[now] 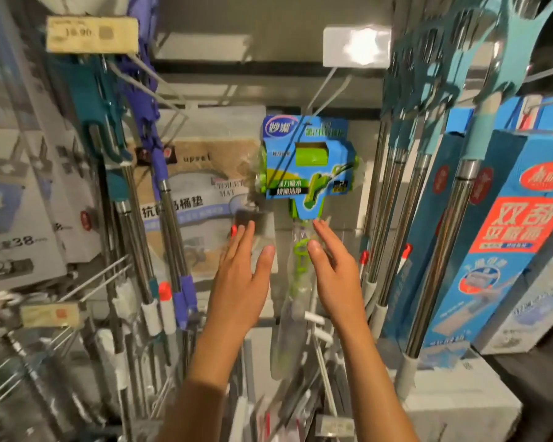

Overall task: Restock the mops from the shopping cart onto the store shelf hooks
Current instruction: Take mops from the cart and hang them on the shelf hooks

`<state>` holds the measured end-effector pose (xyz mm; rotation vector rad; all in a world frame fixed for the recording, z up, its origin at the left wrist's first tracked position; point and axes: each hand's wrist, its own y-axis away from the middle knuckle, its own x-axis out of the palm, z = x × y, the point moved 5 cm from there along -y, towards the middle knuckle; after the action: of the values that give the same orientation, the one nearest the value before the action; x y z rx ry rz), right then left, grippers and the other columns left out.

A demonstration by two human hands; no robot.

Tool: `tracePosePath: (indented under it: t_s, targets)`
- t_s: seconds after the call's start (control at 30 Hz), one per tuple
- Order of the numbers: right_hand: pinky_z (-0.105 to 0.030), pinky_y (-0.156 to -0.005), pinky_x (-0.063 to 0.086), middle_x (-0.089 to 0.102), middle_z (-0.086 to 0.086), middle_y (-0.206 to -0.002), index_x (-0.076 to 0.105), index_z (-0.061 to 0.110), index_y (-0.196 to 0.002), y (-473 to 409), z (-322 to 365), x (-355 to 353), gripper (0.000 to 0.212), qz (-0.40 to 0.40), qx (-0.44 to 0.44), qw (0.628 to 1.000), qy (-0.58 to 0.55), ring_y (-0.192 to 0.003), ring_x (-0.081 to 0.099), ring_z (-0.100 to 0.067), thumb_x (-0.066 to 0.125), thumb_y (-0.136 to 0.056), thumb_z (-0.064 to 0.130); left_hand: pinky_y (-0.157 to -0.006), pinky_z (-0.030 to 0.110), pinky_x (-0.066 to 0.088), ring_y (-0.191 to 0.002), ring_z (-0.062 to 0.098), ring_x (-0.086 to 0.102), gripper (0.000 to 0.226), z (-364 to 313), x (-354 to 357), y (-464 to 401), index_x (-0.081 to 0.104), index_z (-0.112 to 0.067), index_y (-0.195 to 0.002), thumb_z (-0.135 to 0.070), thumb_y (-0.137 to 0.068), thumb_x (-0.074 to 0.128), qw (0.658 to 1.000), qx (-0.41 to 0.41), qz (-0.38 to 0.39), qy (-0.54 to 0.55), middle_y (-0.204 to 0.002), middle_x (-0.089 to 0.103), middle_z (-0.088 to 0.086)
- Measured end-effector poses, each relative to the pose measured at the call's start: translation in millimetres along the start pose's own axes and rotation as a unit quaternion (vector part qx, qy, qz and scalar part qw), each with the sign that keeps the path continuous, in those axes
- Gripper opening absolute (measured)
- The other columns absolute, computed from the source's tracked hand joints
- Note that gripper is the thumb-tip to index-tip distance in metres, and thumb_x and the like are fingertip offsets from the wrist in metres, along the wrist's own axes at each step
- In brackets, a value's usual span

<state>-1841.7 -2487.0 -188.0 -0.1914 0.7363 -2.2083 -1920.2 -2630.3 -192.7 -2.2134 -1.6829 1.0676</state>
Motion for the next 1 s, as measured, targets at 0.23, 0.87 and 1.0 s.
tracePosePath:
  t_s: [0.23, 0.87, 1.0]
  targets:
    - [-0.025, -0.119, 0.021, 0.026, 0.014, -0.162, 0.036, 0.042, -0.148, 104.0, 4.8, 21.7, 0.067, 0.038, -0.004, 0.988, 0.148, -0.149, 0.020, -0.001, 0.039, -0.087, 0.068, -0.121, 0.026, 0.003, -0.148, -0.003, -0.006, 0.081, 24.7, -51.0, 99.4, 0.019, -0.037, -0.158, -0.079, -0.089, 0.031, 0.990, -0.011, 0.010, -0.144, -0.167, 0.006, -0.012]
    - [-0.021, -0.116, 0.012, 0.017, 0.019, -0.164, 0.033, 0.040, -0.153, 231.9, 61.4, 87.9, 0.071, 0.266, -0.016, 0.955, 0.128, -0.151, 0.012, 0.000, 0.036, -0.092, 0.076, -0.122, 0.048, 0.024, -0.148, 0.035, 0.032, 0.087, 22.7, -163.5, 261.3, 0.044, -0.006, -0.149, -0.071, -0.094, 0.028, 0.955, -0.124, -0.102, -0.249, -0.157, 0.034, 0.023]
    - [-0.028, -0.122, 0.019, 0.022, 0.013, -0.164, 0.037, 0.032, -0.153, 275.1, 78.6, 102.2, 0.076, 0.299, -0.041, 0.950, 0.085, -0.151, 0.015, -0.002, 0.034, -0.090, 0.075, -0.124, 0.047, 0.021, -0.155, 0.019, 0.014, 0.095, 17.3, -190.3, 320.4, 0.032, -0.019, -0.157, -0.083, -0.088, 0.015, 0.942, -0.175, -0.130, -0.253, -0.166, 0.021, 0.007]
